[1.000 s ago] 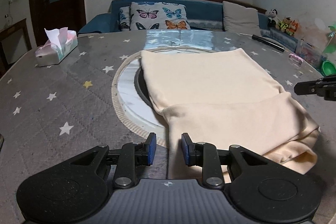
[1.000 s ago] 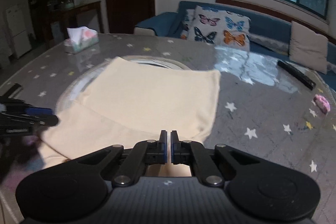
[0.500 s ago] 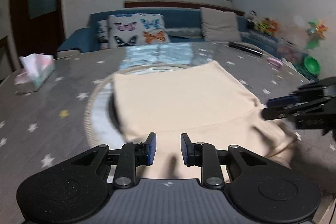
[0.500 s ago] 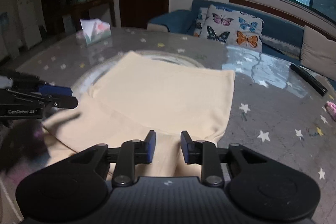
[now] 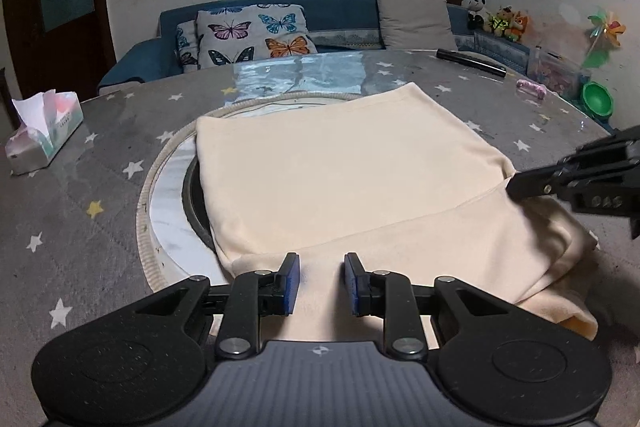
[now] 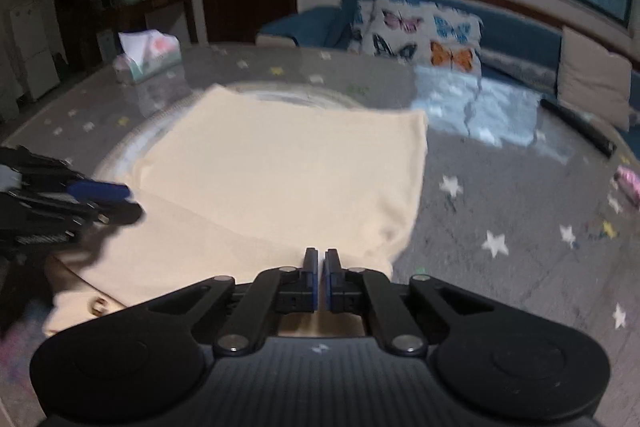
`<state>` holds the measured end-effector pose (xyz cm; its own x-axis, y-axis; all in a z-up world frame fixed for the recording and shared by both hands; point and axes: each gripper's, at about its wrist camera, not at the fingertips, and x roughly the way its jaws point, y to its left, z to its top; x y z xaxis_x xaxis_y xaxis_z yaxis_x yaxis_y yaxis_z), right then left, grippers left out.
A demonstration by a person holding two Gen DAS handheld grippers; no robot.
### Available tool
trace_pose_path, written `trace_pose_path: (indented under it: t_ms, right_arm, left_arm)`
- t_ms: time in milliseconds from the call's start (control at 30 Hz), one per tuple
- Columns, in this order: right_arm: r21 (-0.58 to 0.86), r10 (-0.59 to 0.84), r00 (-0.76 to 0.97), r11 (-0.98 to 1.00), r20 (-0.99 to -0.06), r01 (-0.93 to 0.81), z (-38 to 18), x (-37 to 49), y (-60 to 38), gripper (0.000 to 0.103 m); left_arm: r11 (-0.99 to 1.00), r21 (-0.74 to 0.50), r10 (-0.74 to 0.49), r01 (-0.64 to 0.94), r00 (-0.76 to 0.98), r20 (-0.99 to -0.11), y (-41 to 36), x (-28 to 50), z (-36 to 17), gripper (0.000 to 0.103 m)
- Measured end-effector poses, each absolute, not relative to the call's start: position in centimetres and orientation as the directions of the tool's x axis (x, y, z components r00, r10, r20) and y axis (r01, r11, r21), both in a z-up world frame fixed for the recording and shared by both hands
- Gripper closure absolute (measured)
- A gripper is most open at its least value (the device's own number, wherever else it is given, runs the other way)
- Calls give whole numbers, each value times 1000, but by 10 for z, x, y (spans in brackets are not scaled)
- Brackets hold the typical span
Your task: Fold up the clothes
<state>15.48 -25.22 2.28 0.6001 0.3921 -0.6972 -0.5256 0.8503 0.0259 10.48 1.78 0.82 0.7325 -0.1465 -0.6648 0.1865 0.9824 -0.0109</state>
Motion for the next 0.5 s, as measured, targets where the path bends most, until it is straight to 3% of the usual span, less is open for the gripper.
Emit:
trace_pose_path:
  t_ms: [267,500]
  right_arm:
    - [27,468,570,788,-675,-615,45,135,-250,93]
    - [0,463,477,717,-747,-697,23,118,-234,86]
  left_arm:
    - [967,-21,-211,254,752,-625,3,92,29,77]
    - [939,-15,-273,343,719,-639,-18,91,20,76]
